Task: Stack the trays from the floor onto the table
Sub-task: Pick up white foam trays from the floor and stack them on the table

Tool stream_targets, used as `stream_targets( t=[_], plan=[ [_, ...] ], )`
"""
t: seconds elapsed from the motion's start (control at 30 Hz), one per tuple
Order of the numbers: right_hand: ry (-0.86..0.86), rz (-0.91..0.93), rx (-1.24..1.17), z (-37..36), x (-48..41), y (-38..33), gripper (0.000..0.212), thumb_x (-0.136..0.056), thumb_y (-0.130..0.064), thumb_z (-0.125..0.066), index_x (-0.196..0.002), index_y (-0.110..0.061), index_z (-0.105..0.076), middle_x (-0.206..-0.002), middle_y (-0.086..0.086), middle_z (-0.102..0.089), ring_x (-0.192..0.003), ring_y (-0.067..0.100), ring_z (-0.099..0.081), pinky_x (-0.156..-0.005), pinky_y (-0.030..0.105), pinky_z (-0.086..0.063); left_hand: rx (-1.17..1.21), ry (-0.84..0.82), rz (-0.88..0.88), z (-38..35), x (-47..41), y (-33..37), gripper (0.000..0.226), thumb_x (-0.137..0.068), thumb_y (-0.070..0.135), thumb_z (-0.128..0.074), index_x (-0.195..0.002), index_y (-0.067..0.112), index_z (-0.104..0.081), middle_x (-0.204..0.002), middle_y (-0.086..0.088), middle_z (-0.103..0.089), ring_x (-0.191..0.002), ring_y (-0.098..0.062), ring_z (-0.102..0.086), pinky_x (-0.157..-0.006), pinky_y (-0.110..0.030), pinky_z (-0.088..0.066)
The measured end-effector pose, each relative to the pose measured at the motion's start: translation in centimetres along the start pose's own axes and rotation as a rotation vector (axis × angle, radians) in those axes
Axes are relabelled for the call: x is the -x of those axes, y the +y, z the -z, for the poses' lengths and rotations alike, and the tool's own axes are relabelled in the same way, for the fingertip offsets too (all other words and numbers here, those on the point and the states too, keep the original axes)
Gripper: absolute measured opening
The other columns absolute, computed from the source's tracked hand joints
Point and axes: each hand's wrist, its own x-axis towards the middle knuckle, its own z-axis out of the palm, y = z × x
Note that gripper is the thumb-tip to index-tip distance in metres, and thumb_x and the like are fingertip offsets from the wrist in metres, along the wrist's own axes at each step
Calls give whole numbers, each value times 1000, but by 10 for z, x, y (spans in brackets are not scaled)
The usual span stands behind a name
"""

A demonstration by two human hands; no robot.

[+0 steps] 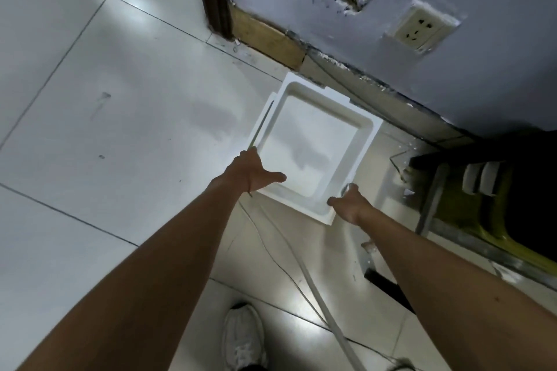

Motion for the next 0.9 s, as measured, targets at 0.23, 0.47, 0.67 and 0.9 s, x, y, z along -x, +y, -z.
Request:
stream_targets(
  t=[0.23, 0.47, 0.67, 0.9],
  plan=[
    [23, -52, -334, 7, -23, 4, 72, -94, -27, -63, -153, -10, -26, -141, 5, -47, -126, 27, -48, -107, 41, -42, -104, 44, -64, -18, -15, 0, 124, -72, 56, -79, -156, 4, -3, -161, -9, -18, -147, -27, -20, -114, -40, -29],
    [38, -44, -515, 17, -37, 7, 47, -90, -15, -59, -135, -18, -51, -121, 7, -65, -98, 23, -64, -86, 40, -54, 99, 96, -77, -26, -22, -11, 125, -68, 63, -79, -157, 13, -8, -156, -9, -25, -142, -27, -33, -108, -37, -35],
    [159, -132, -748, 24, -22, -3, 53, -92, -1, -50, -139, -26, -43, -109, 3, -61, -84, 22, -56, -78, 38, -49, 329, 122, 0, -17, -13, -3, 110, -64, 69, -74, -148, 9, -38, -146, -8, -39, -129, -28, -51, -104, -44, -47],
    [346, -128, -754, 44, 25, -17, 46, -92, 5, -38, -132, -16, -47, -120, 9, -60, -97, 25, -54, -85, 34, -50, 317, 210, -52, 13, 25, 10, 86, -73, 77, -58, -122, 7, -63, -120, -14, -63, -112, -32, -62, -96, -42, -50]
  ],
)
